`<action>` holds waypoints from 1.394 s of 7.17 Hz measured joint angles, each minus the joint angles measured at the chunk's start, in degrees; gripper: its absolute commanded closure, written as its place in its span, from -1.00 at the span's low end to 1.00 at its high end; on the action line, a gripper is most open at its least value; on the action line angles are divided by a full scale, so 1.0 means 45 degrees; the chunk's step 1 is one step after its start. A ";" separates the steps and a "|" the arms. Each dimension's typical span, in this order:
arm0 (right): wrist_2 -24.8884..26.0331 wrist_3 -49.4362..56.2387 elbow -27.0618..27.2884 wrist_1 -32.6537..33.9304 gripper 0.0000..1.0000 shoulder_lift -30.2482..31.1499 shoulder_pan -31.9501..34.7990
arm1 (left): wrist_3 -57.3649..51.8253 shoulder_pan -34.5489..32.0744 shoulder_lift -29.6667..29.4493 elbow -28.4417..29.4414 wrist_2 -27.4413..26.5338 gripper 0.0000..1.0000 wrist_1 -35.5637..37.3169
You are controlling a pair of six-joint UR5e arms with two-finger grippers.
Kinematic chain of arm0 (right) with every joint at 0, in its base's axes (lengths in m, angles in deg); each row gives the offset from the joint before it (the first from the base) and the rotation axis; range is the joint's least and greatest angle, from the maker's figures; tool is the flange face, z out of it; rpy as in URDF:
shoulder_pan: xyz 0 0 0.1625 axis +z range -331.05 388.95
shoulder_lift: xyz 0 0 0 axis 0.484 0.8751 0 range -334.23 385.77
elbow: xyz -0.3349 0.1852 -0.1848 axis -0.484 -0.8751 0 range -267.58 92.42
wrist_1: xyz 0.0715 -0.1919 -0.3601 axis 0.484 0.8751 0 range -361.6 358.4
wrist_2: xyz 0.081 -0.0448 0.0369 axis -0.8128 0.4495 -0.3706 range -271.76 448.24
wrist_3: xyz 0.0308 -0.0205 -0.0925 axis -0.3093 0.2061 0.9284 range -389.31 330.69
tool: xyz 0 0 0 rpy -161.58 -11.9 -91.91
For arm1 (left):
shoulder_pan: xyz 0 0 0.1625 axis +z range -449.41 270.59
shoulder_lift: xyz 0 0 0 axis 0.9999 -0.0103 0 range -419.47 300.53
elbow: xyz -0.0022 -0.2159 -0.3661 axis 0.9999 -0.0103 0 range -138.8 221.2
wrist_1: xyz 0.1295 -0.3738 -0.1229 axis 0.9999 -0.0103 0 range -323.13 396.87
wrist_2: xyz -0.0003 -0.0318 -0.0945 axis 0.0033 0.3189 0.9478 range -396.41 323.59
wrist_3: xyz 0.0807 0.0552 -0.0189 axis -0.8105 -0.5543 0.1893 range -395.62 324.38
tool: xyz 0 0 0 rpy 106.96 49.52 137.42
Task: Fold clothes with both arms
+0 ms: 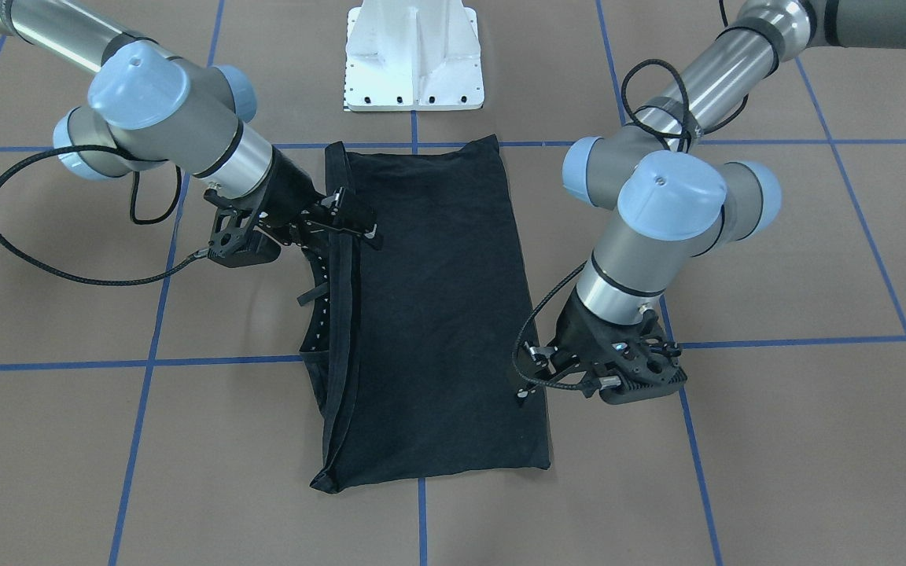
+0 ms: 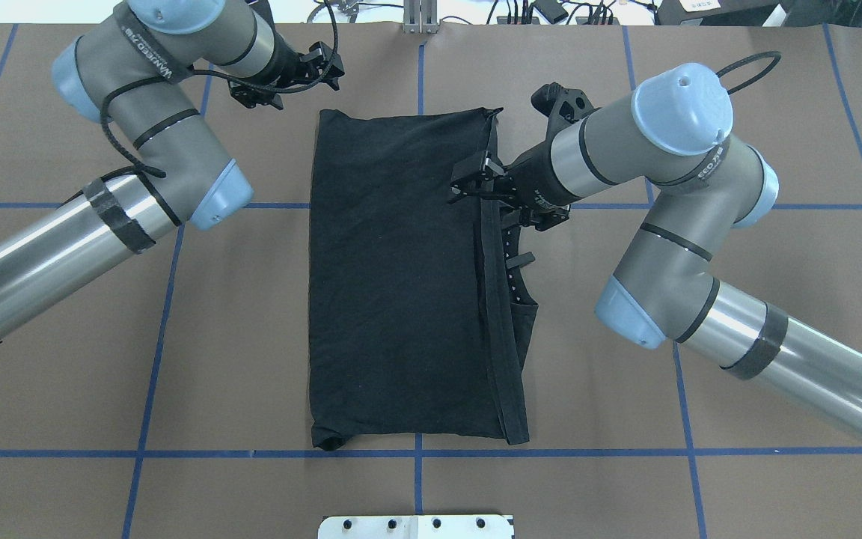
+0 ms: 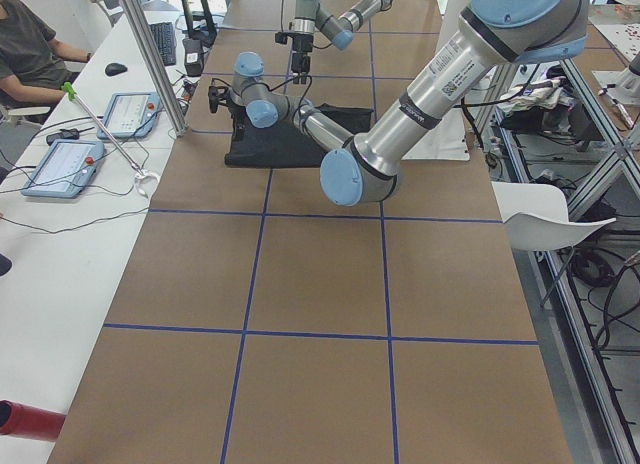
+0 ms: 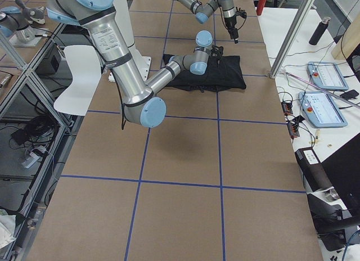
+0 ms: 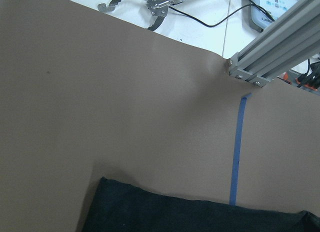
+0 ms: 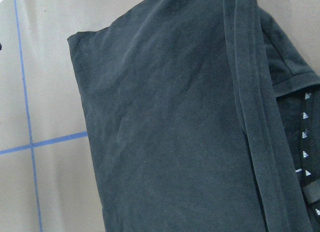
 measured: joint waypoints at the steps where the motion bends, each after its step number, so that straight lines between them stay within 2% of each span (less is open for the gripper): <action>1: 0.0960 0.1296 0.0899 0.2008 -1.00 -0.0002 -0.0570 | -0.0115 0.0001 0.0546 -0.0637 0.0035 -1.00 0.0039; 3: 0.3257 0.3161 0.2725 0.6885 -1.00 -0.0088 -0.2283 | -0.0328 0.0006 0.1685 -0.1877 0.0326 -1.00 0.0056; 5: 0.5060 0.3761 0.3145 0.9362 -1.00 -0.0155 -0.3874 | -0.0446 0.0006 0.2525 -0.2755 0.0538 -1.00 0.0054; 7: 0.5976 0.4176 0.2938 1.0253 -1.00 -0.0195 -0.4731 | -0.0457 0.0019 0.2758 -0.2931 0.0590 -1.00 0.0045; 10: 0.6131 0.4608 0.2024 1.0382 -0.99 -0.0433 -0.4965 | -0.0448 0.0049 0.2874 -0.2946 0.0600 -1.00 0.0041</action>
